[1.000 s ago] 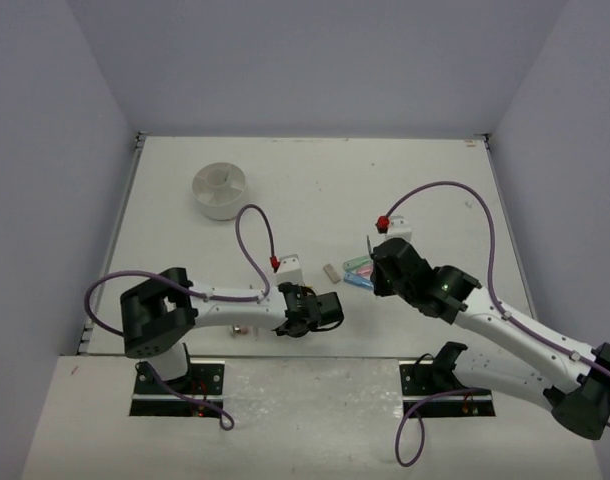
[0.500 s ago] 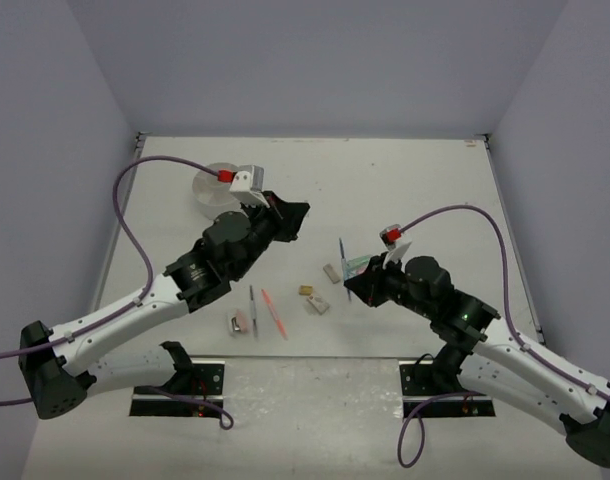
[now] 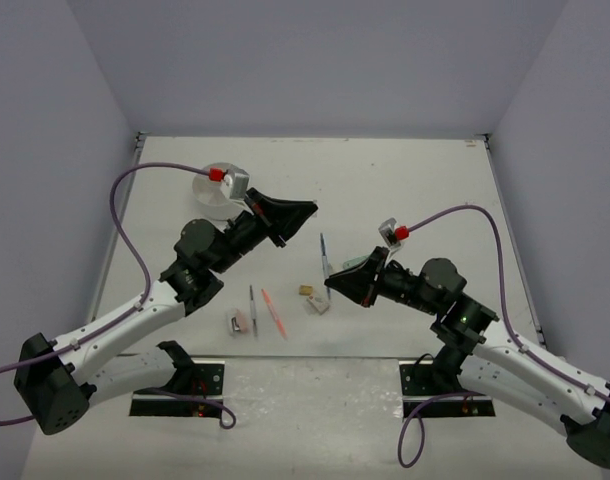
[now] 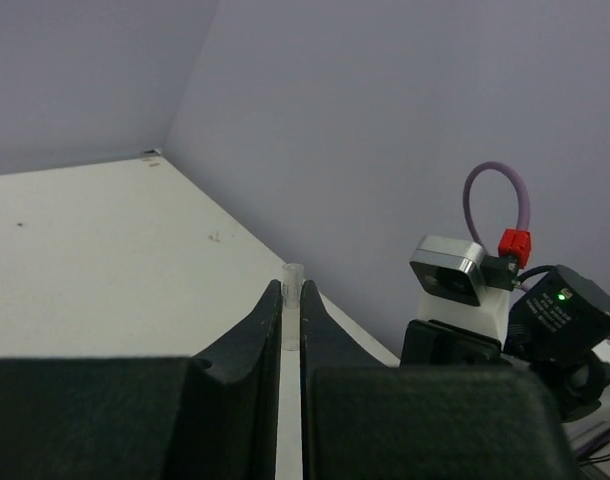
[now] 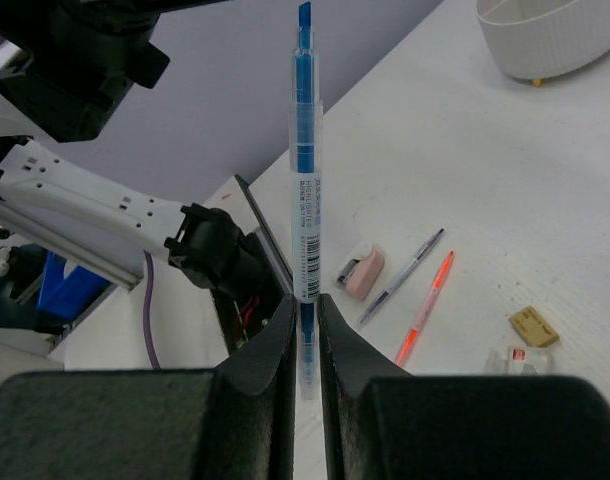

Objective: Sort the stationery into containers
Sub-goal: Close the pen cap on the pen.

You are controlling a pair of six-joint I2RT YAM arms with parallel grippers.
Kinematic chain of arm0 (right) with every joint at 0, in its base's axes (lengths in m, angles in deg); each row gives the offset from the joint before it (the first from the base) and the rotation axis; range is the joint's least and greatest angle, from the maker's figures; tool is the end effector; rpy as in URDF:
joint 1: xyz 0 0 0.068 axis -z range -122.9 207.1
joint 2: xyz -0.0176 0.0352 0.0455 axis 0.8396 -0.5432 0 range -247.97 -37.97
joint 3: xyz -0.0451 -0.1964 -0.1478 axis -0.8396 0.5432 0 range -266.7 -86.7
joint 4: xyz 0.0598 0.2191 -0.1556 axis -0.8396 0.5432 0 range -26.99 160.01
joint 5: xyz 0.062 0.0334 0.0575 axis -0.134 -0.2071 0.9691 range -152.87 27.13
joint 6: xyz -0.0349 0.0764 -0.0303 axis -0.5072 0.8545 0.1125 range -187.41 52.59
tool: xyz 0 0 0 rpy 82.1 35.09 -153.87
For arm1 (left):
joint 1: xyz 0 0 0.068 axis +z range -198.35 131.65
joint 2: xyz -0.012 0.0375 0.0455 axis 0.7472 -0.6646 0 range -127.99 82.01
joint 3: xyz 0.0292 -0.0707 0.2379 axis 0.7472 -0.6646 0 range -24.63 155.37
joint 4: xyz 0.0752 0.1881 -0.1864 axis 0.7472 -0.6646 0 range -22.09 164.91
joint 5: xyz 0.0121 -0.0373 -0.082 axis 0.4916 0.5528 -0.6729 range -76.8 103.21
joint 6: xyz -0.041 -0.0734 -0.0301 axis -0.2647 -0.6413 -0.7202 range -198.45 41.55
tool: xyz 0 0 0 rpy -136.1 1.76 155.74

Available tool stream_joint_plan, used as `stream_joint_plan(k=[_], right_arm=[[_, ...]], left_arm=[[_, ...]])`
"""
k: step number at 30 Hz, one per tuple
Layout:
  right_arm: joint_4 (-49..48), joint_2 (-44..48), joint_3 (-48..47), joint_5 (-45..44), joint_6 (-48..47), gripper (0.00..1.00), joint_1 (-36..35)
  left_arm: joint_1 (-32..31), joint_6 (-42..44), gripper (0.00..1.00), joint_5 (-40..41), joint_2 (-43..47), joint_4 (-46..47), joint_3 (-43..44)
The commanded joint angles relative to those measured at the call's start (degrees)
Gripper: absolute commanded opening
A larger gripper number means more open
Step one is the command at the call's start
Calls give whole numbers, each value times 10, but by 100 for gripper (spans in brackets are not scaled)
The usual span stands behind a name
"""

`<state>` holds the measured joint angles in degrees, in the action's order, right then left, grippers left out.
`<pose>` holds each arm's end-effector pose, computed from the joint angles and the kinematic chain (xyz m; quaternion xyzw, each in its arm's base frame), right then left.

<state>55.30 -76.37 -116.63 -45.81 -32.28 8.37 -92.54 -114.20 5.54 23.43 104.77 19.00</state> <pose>0.1458 0.2014 0.2819 -0.1867 0.6866 0.5427 0.4462 0.2142 -0.2229 0.3488 0.0976 0.6025 -0.5394 0.5801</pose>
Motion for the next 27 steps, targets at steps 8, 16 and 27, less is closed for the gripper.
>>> stream_joint_plan(k=[8, 16, 27], right_arm=[[-40, -39, -50, 1, -15, 0, 0], [-41, -40, -57, -4, -15, 0, 0], [-31, -39, -66, -21, -19, 0, 0]], left_arm=[[6, -57, 0, -66, -2, 118, -36], [6, -45, 0, -56, 2, 103, -39], [7, -54, 0, -67, -8, 105, -40]])
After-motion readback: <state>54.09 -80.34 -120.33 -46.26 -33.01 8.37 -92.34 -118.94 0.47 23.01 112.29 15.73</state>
